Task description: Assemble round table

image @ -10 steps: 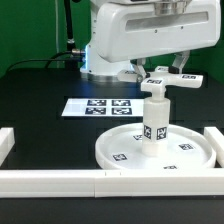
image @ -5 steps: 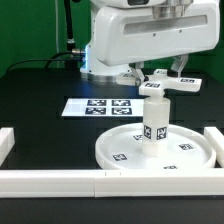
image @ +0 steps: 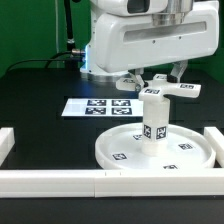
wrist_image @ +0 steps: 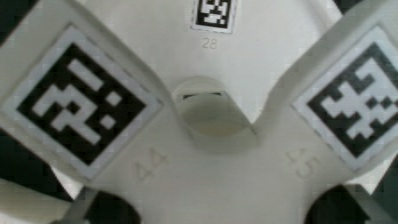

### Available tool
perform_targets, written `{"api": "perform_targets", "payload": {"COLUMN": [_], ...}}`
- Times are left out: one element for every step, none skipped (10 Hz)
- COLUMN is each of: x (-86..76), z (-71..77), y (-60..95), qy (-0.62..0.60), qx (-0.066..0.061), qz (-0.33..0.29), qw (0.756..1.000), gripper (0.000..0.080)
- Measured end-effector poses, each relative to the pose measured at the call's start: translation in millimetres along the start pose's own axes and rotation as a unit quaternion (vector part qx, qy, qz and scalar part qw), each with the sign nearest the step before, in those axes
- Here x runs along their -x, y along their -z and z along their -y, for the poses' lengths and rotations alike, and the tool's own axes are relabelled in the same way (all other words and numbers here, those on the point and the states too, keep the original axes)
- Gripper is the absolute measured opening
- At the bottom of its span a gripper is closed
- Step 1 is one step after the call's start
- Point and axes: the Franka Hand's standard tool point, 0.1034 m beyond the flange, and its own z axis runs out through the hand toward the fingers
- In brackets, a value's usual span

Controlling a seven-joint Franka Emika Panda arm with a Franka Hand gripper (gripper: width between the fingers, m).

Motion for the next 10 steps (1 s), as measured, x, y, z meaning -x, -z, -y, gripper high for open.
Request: {"api": "perform_targets", "payload": {"x": [-1.7, -2.5, -3.5, -3.4, -3.4, -3.4, -3.4, -3.4, -3.4, -3.4], "z": [-0.8, -1.3, -2.3, -2.7, -2.6, -2.6, -2.6, -2.6, -2.6, -2.6], "y": [0.1, 0.2, 0.4, 0.4, 0.5, 0.5, 0.5, 0.5, 0.5, 0.5], "qy": [0.000, 0.000, 0.003, 0.005, 0.005, 0.005, 0.005, 0.005, 0.000, -0.005], "qx": [0.002, 0.003, 0.004, 0.004, 0.004, 0.004, 0.004, 0.004, 0.004, 0.004], "qz": [-0.004, -0.007, -0.009, -0.010, -0.010, -0.010, -0.010, -0.010, -0.010, -0.010], "qw": [1.000, 1.000, 1.000, 1.000, 1.000, 1.000, 1.000, 1.000, 1.000, 1.000], "gripper": [0.0446, 0.0446, 0.0446, 0.0446, 0.0446, 0.0446, 0.0446, 0.0446, 0.0446, 0.0446]}}
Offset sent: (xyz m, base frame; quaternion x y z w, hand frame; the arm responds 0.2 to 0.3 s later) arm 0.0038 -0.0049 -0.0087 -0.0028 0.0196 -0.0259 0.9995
